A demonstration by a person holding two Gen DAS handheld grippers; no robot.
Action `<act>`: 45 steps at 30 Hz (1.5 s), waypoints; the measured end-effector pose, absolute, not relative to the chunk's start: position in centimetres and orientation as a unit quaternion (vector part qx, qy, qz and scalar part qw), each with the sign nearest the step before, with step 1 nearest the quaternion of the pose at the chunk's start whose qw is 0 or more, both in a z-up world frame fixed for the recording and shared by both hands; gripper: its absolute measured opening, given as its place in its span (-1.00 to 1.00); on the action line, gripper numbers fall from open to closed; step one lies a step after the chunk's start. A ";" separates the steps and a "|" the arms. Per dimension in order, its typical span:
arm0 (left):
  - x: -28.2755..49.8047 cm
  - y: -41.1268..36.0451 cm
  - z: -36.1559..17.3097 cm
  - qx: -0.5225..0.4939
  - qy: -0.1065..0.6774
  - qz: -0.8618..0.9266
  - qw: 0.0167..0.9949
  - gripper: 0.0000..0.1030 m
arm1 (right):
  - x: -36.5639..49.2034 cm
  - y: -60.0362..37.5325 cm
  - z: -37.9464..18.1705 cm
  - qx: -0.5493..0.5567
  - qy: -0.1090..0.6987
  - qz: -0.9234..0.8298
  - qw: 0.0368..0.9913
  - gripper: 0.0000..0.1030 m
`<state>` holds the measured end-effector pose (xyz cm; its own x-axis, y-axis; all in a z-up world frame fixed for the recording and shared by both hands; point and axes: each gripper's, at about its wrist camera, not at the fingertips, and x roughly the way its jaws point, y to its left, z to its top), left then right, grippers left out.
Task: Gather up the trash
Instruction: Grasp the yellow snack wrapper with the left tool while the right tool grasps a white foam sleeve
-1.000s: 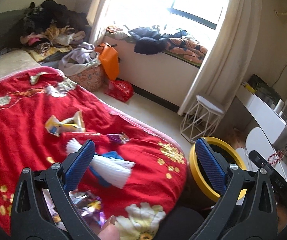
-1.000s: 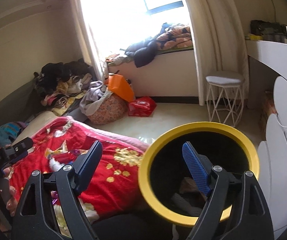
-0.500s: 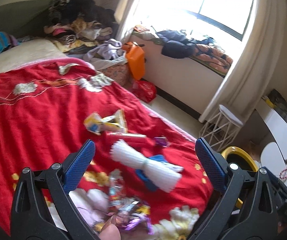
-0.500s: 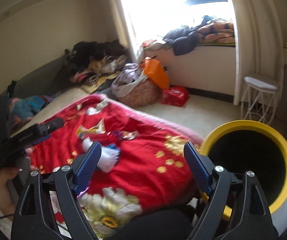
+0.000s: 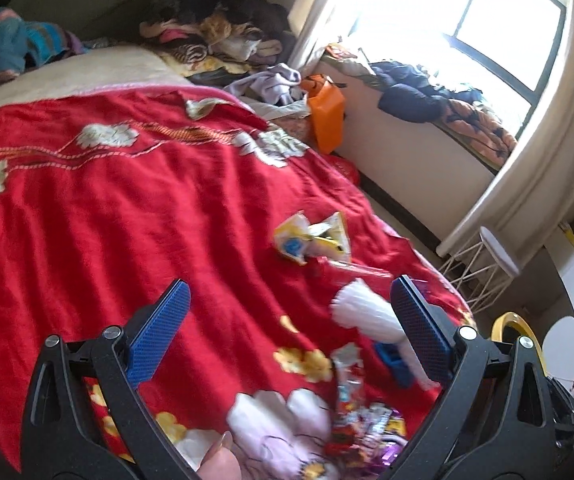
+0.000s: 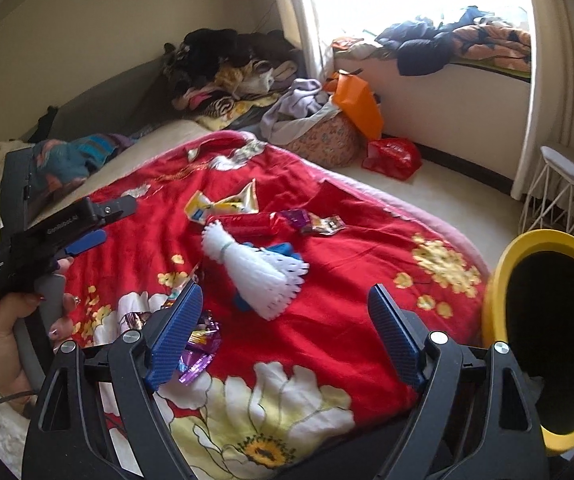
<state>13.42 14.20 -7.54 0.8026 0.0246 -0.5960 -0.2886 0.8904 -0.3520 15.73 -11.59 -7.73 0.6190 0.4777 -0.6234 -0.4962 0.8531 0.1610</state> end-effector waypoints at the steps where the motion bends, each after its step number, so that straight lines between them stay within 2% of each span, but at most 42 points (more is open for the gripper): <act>1: 13.6 14.6 -7.9 -0.222 0.305 0.086 0.922 0.79 | 15.8 -11.5 -7.9 -0.016 0.344 0.272 0.899 0.59; 4: 14.4 15.3 -8.7 -0.229 0.309 0.083 0.919 0.76 | 16.3 -10.4 -8.7 -0.025 0.351 0.275 0.895 0.59; 7: 15.8 15.6 -9.2 -0.233 0.318 0.075 0.916 0.53 | 16.8 -9.6 -9.4 -0.034 0.357 0.276 0.892 0.59; 9: 16.9 16.0 -9.7 -0.237 0.324 0.065 0.913 0.29 | 17.3 -9.0 -9.9 -0.040 0.361 0.275 0.890 0.59; 14: 19.4 16.3 -10.8 -0.253 0.349 0.042 0.901 0.10 | 18.9 -8.5 -10.6 -0.035 0.373 0.275 0.885 0.55; 16: 20.4 16.6 -11.3 -0.259 0.356 0.040 0.897 0.05 | 19.4 -8.2 -10.9 -0.035 0.381 0.279 0.881 0.43; 19: 21.7 17.1 -12.1 -0.275 0.364 0.035 0.889 0.01 | 19.8 -8.0 -11.5 -0.028 0.396 0.291 0.871 0.00; 20: 22.0 17.2 -12.3 -0.279 0.367 0.034 0.887 -0.05 | 19.8 -8.0 -11.7 -0.028 0.399 0.296 0.867 -0.29; 22: 22.6 17.3 -12.6 -0.285 0.368 0.028 0.885 -0.12 | 19.5 -7.9 -11.8 -0.030 0.403 0.305 0.862 -0.55; 24: 23.0 17.5 -13.0 -0.301 0.369 0.015 0.880 -0.26 | 18.9 -8.1 -11.6 -0.029 0.399 0.315 0.861 -0.68; 27: 23.3 17.7 -13.4 -0.324 0.369 0.006 0.871 -0.45 | 18.0 -8.4 -11.1 -0.027 0.390 0.321 0.863 -0.69; 29: 23.2 17.7 -13.4 -0.328 0.365 0.001 0.871 -0.50 | 17.7 -8.8 -10.9 -0.022 0.388 0.323 0.863 -0.70; 31: 23.2 17.6 -13.2 -0.332 0.362 0.001 0.871 -0.66 | 17.5 -9.2 -10.7 -0.016 0.388 0.323 0.863 -0.70; 45: 19.4 17.0 -10.5 -0.340 0.316 0.001 0.885 -0.77 | 16.2 -10.8 -9.7 0.009 0.380 0.323 0.867 -0.74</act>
